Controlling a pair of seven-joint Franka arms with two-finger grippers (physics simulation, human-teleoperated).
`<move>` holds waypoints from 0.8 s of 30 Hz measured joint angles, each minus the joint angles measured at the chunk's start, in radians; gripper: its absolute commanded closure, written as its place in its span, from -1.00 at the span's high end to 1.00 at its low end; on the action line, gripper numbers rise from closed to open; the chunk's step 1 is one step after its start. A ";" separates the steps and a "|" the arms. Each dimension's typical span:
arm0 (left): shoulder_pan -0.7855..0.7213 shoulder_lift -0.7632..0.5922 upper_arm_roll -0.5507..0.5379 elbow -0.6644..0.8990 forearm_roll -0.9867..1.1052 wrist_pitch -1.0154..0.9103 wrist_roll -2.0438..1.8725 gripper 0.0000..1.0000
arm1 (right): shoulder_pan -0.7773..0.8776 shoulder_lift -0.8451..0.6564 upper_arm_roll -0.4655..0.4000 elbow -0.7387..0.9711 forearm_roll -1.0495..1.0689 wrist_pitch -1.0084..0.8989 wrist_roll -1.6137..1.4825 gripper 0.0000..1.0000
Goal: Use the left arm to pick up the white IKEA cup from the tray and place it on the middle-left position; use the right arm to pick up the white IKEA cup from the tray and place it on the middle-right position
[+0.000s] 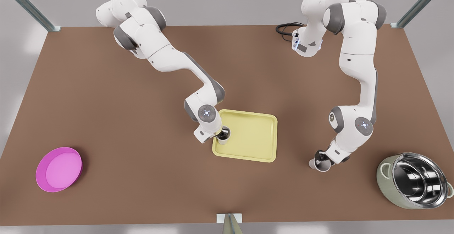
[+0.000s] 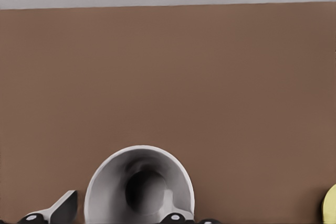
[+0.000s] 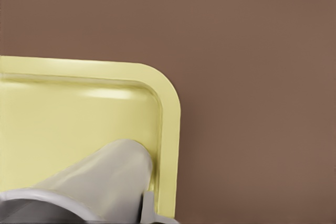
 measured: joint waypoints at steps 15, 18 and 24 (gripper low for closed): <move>-0.003 -0.380 0.040 0.263 0.062 -0.598 0.005 1.00 | -0.121 -0.239 0.001 -0.253 0.003 0.036 -0.033 -0.58; -0.009 -0.510 0.028 0.119 0.108 -0.727 -0.022 1.00 | -0.208 -0.319 -0.006 -0.396 0.004 0.053 -0.079 -0.58; -0.013 -0.515 0.020 0.096 0.144 -0.832 -0.063 1.00 | -0.288 -0.334 -0.031 -0.511 0.025 0.083 -0.193 0.76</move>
